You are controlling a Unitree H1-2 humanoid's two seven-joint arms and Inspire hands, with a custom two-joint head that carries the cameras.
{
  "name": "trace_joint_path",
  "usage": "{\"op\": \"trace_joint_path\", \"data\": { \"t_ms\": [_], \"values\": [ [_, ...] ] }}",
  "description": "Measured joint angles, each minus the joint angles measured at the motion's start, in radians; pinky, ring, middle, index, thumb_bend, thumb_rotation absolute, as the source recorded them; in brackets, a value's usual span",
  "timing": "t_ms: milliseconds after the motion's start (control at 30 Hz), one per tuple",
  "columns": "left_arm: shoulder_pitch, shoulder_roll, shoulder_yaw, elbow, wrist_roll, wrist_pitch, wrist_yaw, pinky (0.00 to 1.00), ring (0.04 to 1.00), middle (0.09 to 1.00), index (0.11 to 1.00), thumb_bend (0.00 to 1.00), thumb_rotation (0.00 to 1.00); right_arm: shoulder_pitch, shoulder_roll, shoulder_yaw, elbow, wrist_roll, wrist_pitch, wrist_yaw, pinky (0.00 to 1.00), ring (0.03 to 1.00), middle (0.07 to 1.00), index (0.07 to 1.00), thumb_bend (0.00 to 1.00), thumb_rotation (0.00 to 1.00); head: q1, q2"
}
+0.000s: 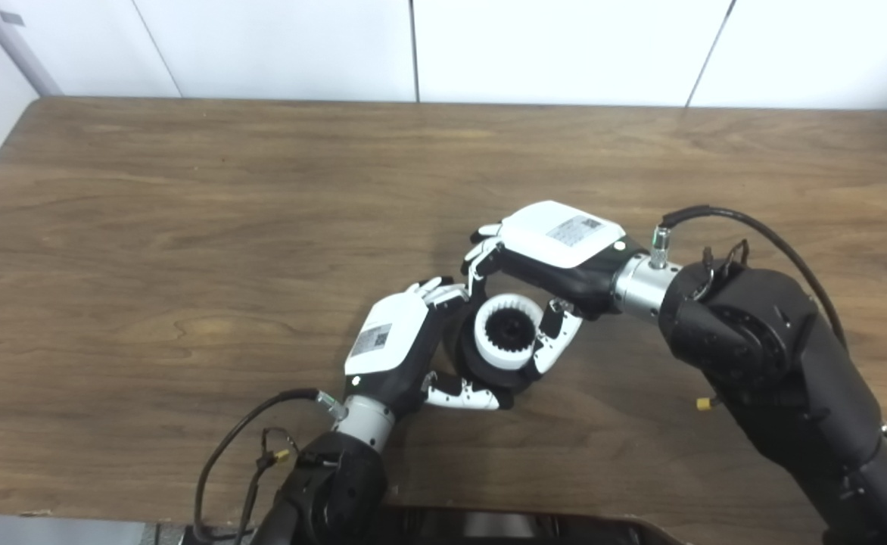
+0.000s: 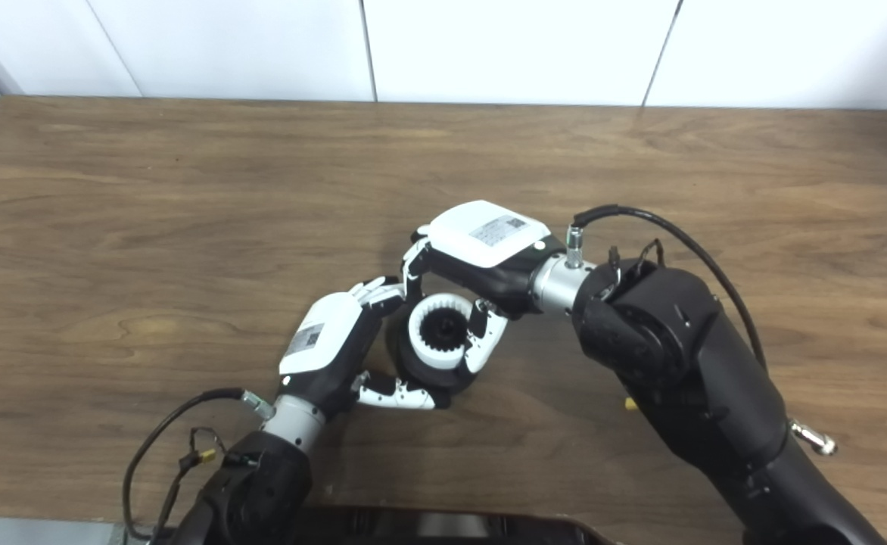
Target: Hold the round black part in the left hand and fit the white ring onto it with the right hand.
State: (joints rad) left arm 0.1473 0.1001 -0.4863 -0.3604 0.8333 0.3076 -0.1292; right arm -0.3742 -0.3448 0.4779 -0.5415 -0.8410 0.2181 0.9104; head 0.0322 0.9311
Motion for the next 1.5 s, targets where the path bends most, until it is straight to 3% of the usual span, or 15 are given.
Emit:
{"op": "trace_joint_path", "data": {
  "t_ms": [333, 633, 1100, 1133, 1167, 1267, 1500],
  "values": [
    [0.000, 0.000, -0.001, 0.000, 0.000, 0.000, 0.000, 0.91, 0.926, 0.842, 0.491, 0.52, 0.08, 0.023, 0.002, -0.010, 0.033, 0.015, -0.029, -0.045, 0.93, 0.919, 0.812, 0.483, 0.53, 0.14, 0.006, -0.002],
    [0.001, 0.000, 0.000, -0.002, 0.000, 0.001, 0.000, 0.92, 0.928, 0.842, 0.491, 0.52, 0.08, 0.086, 0.012, -0.063, 0.068, 0.092, -0.045, -0.145, 0.96, 0.953, 0.835, 0.483, 0.53, 0.14, 0.005, 0.000],
    [0.000, 0.000, 0.001, -0.003, 0.003, 0.002, -0.001, 0.92, 0.919, 0.835, 0.491, 0.52, 0.08, 0.088, 0.012, -0.060, 0.069, 0.085, -0.044, -0.163, 1.00, 0.964, 0.843, 0.492, 0.52, 0.15, -0.006, -0.002],
    [0.000, 0.000, 0.001, -0.003, 0.003, 0.002, -0.001, 0.92, 0.917, 0.834, 0.491, 0.52, 0.08, 0.088, 0.012, -0.059, 0.069, 0.085, -0.044, -0.163, 1.00, 0.963, 0.843, 0.559, 0.85, 0.19, -0.006, -0.002],
    [0.000, 0.000, 0.001, -0.003, 0.003, 0.002, -0.001, 0.91, 0.916, 0.833, 0.491, 0.52, 0.08, 0.088, 0.012, -0.059, 0.068, 0.084, -0.044, -0.163, 1.00, 0.963, 0.844, 0.576, 0.92, 0.20, -0.006, -0.002],
    [0.000, 0.000, 0.000, -0.003, 0.003, 0.002, -0.001, 0.92, 0.917, 0.834, 0.491, 0.52, 0.08, 0.088, 0.011, -0.056, 0.068, 0.071, -0.042, -0.158, 1.00, 0.968, 0.847, 0.593, 0.99, 0.21, -0.012, -0.002],
    [0.000, 0.000, -0.001, -0.003, 0.006, 0.002, -0.001, 0.92, 0.912, 0.829, 0.491, 0.52, 0.08, 0.088, 0.011, -0.056, 0.068, 0.066, -0.031, -0.144, 1.00, 0.978, 0.859, 0.610, 1.00, 0.21, -0.017, -0.002]
  ]
}}
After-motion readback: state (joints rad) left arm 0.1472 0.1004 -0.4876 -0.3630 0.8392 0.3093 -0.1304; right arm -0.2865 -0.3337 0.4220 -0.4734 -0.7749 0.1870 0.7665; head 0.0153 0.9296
